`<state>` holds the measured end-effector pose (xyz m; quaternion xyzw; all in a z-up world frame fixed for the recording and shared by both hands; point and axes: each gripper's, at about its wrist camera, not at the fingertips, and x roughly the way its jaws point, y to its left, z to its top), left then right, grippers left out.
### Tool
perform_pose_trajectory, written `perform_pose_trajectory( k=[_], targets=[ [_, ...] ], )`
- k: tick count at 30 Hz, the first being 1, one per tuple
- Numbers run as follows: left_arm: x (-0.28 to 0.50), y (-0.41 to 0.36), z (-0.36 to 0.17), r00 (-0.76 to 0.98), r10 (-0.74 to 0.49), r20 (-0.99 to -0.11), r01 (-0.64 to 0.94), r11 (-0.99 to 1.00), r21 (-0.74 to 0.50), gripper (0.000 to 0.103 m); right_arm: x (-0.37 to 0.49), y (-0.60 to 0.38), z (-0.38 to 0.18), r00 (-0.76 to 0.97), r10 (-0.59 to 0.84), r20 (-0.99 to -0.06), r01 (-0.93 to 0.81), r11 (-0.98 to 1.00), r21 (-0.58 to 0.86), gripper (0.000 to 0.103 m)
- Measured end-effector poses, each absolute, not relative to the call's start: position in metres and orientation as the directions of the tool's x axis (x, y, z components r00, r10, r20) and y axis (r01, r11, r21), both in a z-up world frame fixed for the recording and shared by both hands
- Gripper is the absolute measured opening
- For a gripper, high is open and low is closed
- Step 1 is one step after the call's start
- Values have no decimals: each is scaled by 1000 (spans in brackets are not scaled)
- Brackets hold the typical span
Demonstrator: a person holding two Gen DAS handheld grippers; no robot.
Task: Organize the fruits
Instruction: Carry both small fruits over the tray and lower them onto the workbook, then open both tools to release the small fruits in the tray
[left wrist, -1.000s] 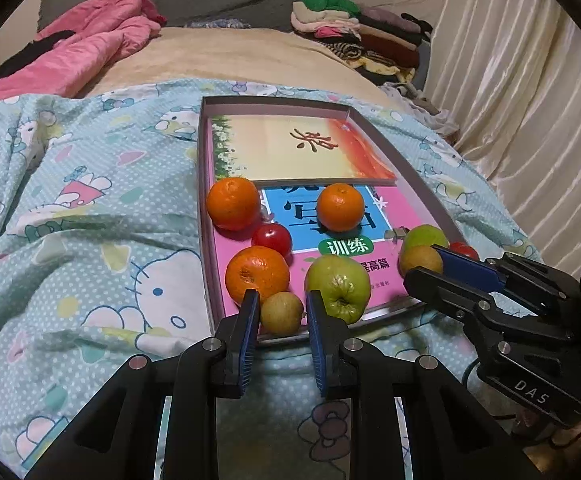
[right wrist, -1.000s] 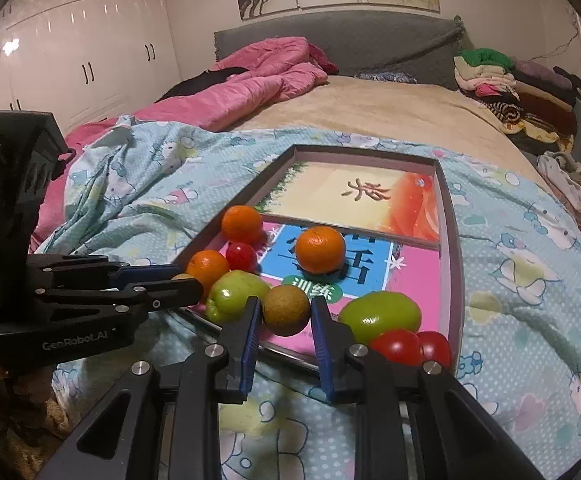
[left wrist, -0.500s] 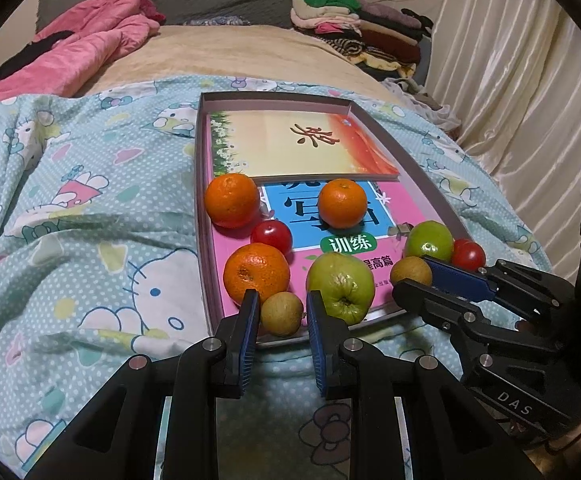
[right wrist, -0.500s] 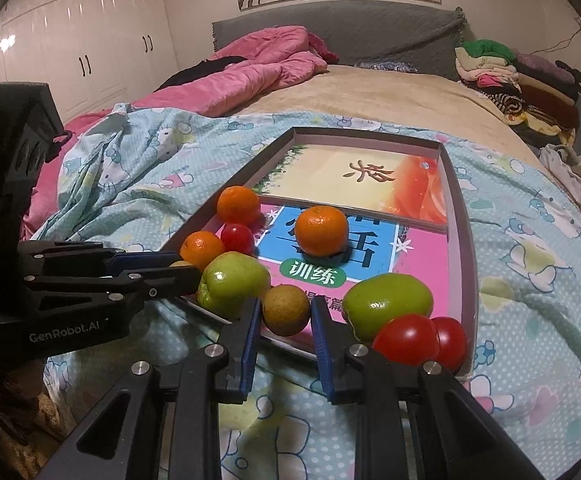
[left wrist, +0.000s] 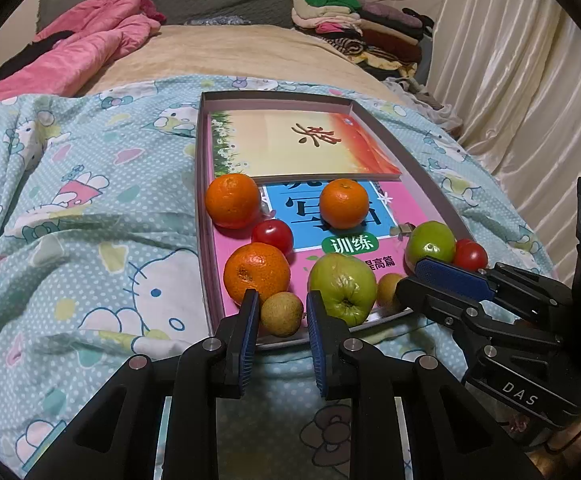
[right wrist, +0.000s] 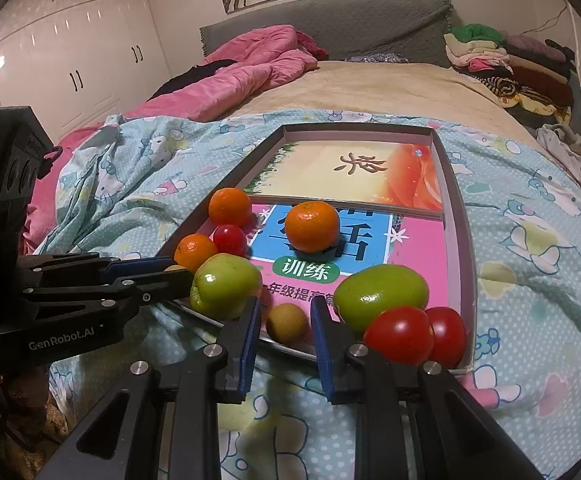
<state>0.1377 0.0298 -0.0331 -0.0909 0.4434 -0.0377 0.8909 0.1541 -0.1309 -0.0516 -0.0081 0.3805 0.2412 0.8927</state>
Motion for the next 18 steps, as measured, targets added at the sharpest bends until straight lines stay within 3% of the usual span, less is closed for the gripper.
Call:
perform_pose_trajectory(
  k=[6, 7, 9, 18],
  targets=[
    [138, 30, -33, 604, -147, -784, -14, 981, -195, 24, 154, -131, -52, 592, 434, -680, -440, 880, 178, 27],
    [138, 30, -33, 603, -147, -784, -15, 981, -195, 24, 154, -130, -52, 593, 432, -679, -441, 880, 175, 30],
    [138, 30, -33, 603, -147, -784, -15, 981, -195, 24, 153, -128, -50, 592, 438, -676, -450, 876, 174, 44],
    [139, 31, -33, 603, -142, -785, -18, 981, -191, 24, 142, -124, -40, 640, 429, -638, -467, 876, 120, 55]
  ],
)
